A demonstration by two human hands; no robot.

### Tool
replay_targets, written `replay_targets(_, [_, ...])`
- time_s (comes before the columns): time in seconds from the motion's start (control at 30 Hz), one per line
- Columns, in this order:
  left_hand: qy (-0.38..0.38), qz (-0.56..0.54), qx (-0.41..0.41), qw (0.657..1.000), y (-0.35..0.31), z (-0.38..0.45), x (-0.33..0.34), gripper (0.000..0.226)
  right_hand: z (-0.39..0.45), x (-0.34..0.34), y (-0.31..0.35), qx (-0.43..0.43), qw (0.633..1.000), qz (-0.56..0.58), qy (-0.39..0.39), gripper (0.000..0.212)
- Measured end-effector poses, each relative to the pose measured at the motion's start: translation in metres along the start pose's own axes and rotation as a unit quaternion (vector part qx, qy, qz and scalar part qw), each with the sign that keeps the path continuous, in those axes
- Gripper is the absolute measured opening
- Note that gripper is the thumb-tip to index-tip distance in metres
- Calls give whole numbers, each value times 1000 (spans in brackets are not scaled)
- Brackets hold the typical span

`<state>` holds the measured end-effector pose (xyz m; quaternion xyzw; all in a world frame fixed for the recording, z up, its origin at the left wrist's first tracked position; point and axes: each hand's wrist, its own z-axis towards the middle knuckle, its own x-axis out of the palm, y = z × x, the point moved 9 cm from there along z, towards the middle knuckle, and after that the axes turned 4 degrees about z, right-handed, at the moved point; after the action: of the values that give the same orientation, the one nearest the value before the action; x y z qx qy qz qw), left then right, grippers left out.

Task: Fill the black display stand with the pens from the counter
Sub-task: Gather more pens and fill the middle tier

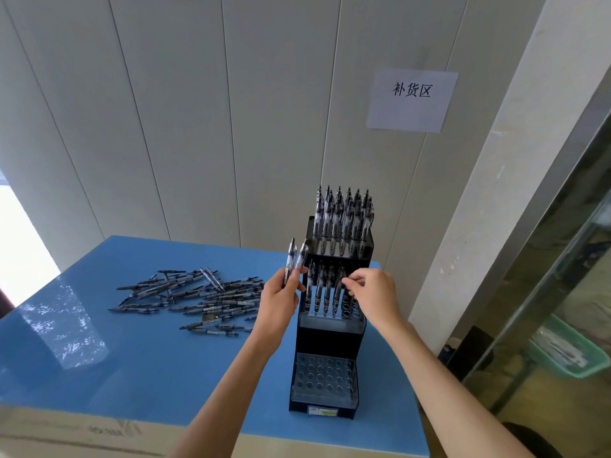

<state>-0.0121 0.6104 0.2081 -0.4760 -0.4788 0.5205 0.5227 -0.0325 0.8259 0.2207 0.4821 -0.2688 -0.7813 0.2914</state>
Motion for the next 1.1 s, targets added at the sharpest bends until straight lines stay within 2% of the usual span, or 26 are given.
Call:
replay_targets(0.07, [3, 4, 2, 1000, -1, -1, 3, 25, 1, -6, 4, 11, 1000, 21, 2, 9])
replay_targets(0.13, [9, 6, 11, 1000, -2, 0, 7, 24, 2, -12, 15, 26, 993, 114, 1, 8])
replay_targets(0.27, [37, 12, 32, 999, -8, 0, 22, 21, 4, -10, 43, 77, 942, 318, 72, 16])
replay_targets(0.5, [76, 25, 44, 996, -9, -2, 39, 19, 3, -8, 37, 135, 900, 404, 91, 13])
replay_targets(0.6, [84, 35, 40, 995, -9, -1, 40, 22, 2, -10, 36, 133, 895, 417, 89, 10])
replay_targets(0.77, [14, 80, 36, 996, -8, 1, 19, 26, 10, -34, 15, 128, 914, 384, -10, 8])
replay_targets(0.87, [-23, 110, 36, 993, -4, 3, 1, 31, 15, -52, 8, 74, 962, 256, -56, 10])
replay_targets(0.97, [-23, 109, 24, 994, 0, 6, -7, 29, 14, -54, 11, 11, 990, 125, -63, 10])
replay_targets(1.1, [-27, 101, 33, 994, 1, 9, -12, 21, 11, -49, 14, -13, 995, 77, -63, 7])
